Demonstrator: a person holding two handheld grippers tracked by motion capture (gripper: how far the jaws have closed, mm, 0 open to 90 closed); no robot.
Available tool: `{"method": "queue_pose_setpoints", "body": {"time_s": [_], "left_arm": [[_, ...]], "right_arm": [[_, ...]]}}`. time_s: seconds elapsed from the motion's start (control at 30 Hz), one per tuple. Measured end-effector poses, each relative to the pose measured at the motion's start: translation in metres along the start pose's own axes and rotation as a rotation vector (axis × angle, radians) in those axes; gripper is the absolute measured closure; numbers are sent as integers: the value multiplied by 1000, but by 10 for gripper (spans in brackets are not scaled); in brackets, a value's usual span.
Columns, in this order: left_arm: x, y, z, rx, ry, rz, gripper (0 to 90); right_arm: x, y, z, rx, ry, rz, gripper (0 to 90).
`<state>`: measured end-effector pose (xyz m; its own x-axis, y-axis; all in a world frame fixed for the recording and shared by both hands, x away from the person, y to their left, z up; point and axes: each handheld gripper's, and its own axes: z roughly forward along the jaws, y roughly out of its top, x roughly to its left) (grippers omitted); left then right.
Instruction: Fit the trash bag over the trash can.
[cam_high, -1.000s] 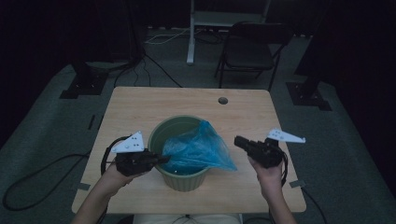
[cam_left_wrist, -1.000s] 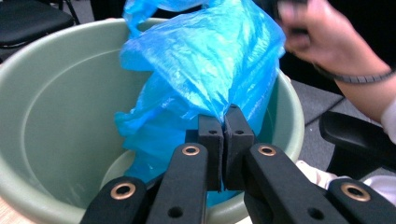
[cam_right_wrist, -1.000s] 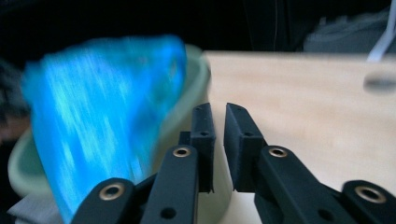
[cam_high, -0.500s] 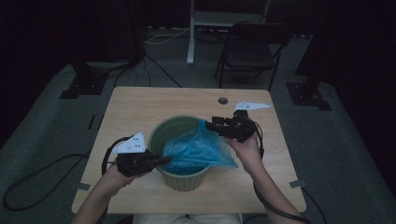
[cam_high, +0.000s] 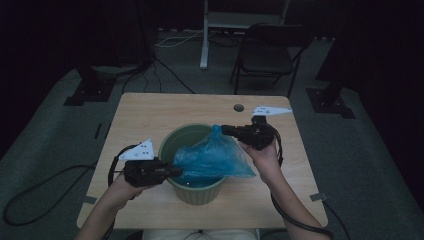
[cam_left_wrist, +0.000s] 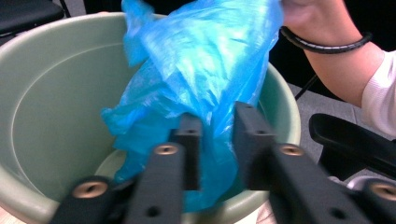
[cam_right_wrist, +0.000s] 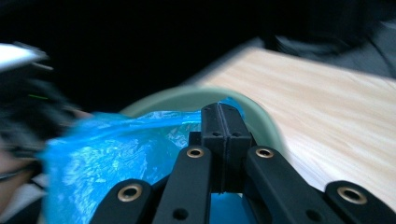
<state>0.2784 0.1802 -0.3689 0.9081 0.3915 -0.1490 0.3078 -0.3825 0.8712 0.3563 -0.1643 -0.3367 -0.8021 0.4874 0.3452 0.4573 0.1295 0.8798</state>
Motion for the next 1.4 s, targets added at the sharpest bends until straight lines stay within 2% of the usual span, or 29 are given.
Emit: {"method": "queue_pose_setpoints", "body": {"time_s": [0.03,0.13,0.27,0.33,0.4,0.47,0.57,0.6,0.73,0.8,0.87,0.93,1.03,1.17,1.2,1.33,1.4], "left_arm": [[0,0,0,2,5,-3,652],[1,1,-3,-3,-6,-13,598],[2,-1,-7,-8,-6,-22,598],[2,-2,-7,-8,-8,-22,633],[1,-2,-6,-8,4,-15,731],[1,-1,-4,-5,15,-9,790],[1,-2,-4,-11,7,-11,789],[1,-2,-4,-14,-2,-15,763],[0,-4,-5,-6,-9,-14,740],[-1,-4,-4,6,8,0,763],[-2,-4,-2,10,13,3,835],[-2,-4,-2,5,16,3,836],[0,-4,-3,-3,15,-4,837],[-1,-6,-2,9,27,0,838],[-2,-6,-1,12,21,1,877],[-4,-7,3,26,1,16,876],[-5,-7,4,32,0,17,877]], "right_arm": [[5,1,-5,-11,25,-7,900],[22,-1,-22,-40,77,-48,900],[38,-16,-42,-73,168,-37,900],[45,-27,-46,-70,187,-37,900],[51,-42,-47,-54,206,-30,900],[54,-58,-46,-42,222,-7,900],[57,-81,-40,-8,235,17,900],[58,-89,-37,3,239,30,900],[52,-117,-28,43,277,96,900],[47,-130,-24,60,270,133,900],[44,-138,-21,75,223,132,900],[41,-149,-20,88,178,139,900],[37,-164,-19,108,137,160,900],[29,-184,-19,131,121,222,900],[26,-191,-18,139,115,245,900],[17,-203,-19,149,92,282,900],[13,-204,-21,152,81,297,873]]}}
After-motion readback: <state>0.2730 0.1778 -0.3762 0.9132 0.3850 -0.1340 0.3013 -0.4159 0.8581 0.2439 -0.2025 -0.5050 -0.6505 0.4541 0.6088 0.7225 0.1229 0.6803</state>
